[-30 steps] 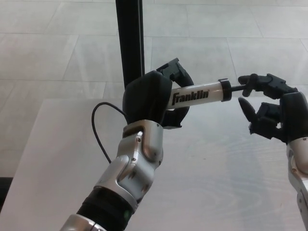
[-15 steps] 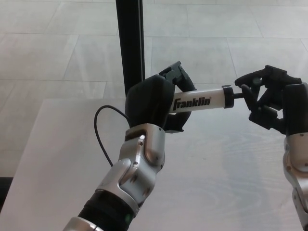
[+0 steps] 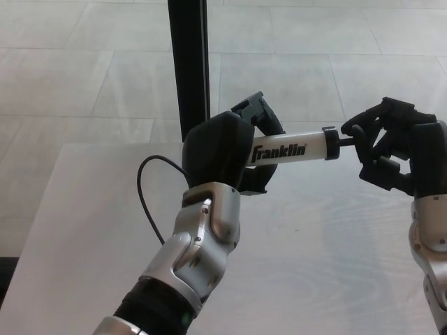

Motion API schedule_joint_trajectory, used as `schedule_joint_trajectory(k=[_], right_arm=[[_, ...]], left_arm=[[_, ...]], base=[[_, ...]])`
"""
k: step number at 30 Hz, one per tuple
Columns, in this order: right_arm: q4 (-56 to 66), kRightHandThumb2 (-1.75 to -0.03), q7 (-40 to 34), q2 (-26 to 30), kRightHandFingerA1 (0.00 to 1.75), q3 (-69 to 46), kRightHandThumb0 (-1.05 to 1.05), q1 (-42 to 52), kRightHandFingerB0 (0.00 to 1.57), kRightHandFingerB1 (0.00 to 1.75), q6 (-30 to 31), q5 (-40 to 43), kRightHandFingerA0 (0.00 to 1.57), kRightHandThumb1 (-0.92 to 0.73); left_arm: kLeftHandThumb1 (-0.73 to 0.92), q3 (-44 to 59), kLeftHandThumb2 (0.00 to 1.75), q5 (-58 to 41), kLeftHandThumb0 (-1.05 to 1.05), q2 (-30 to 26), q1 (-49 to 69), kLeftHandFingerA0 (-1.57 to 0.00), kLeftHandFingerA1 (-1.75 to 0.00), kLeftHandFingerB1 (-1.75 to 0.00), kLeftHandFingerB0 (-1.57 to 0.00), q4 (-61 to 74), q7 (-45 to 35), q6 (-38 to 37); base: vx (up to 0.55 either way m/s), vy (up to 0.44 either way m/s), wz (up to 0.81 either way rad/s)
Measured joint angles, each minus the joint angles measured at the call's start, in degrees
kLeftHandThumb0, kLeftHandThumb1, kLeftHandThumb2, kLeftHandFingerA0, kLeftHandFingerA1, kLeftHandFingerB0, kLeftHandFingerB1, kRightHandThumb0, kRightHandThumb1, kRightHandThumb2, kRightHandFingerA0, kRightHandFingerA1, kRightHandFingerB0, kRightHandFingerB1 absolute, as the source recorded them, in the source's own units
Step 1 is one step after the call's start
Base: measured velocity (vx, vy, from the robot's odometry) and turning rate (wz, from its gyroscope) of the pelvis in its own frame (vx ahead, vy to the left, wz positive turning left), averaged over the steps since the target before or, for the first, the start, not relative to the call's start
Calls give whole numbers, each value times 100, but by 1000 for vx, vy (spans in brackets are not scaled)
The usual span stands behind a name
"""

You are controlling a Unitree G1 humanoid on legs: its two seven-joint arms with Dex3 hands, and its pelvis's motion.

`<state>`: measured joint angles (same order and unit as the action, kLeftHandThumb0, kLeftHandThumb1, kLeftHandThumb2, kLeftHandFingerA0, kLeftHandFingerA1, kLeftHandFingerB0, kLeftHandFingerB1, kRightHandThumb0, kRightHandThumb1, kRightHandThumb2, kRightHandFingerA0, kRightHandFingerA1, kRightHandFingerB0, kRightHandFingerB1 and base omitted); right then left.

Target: The robot uses its left hand to lift the air pump kept on the middle of the desk and use the right hand to pull out the handle

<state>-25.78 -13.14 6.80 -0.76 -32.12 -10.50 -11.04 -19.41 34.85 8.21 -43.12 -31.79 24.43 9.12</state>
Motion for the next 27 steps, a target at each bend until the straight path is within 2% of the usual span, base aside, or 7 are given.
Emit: schedule_joint_trajectory(k=[3, 4, 6, 7, 9, 10, 27], right_arm=[[-20, -108, -15, 0, 130, 20, -13, 0, 104, 114, 5, -33, 119, -45], [-20, -100, -20, 2, 162, 25, -13, 0, 96, 126, 11, -45, 95, -49], [-20, -101, -34, 13, 160, 42, -14, 1, 96, 127, 17, -85, 96, -49], [-21, -107, -43, 17, 130, 48, -15, 2, 104, 113, 20, -102, 119, -45], [-20, -108, -50, 22, 131, 49, -15, 11, 103, 115, 26, -120, 119, -46], [-20, -103, -52, 23, 161, 47, -12, 17, 94, 129, 31, -129, 93, -48], [-67, -101, -100, 279, 164, -181, -11, 7, 90, 122, 61, -225, 92, -48]], left_arm=[[55, 1, 103, 0, -13, -2, 0, -87, -175, -168, -63, 0, 0, 1], [55, 4, 104, 0, -11, -1, 0, -87, -175, -169, -64, 0, 0, 1], [53, 10, 107, -2, -10, 2, 0, -87, -175, -170, -63, 0, 0, 1], [53, 14, 105, -3, -9, 2, 0, -87, -175, -170, -63, -1, 0, 1], [55, 16, 102, -5, -10, -1, 0, -88, -175, -168, -64, 0, 0, -3], [55, 16, 102, -5, -10, -2, 0, -88, -175, -168, -64, 0, 0, -8], [54, 53, 104, -7, -8, -22, 95, -86, -175, -171, -63, 41, 14, -118]], base=[[0, 0, 0], [0, 0, 0], [0, 0, 0], [0, 0, 0], [0, 0, 0], [0, 0, 0], [0, 0, 0]])
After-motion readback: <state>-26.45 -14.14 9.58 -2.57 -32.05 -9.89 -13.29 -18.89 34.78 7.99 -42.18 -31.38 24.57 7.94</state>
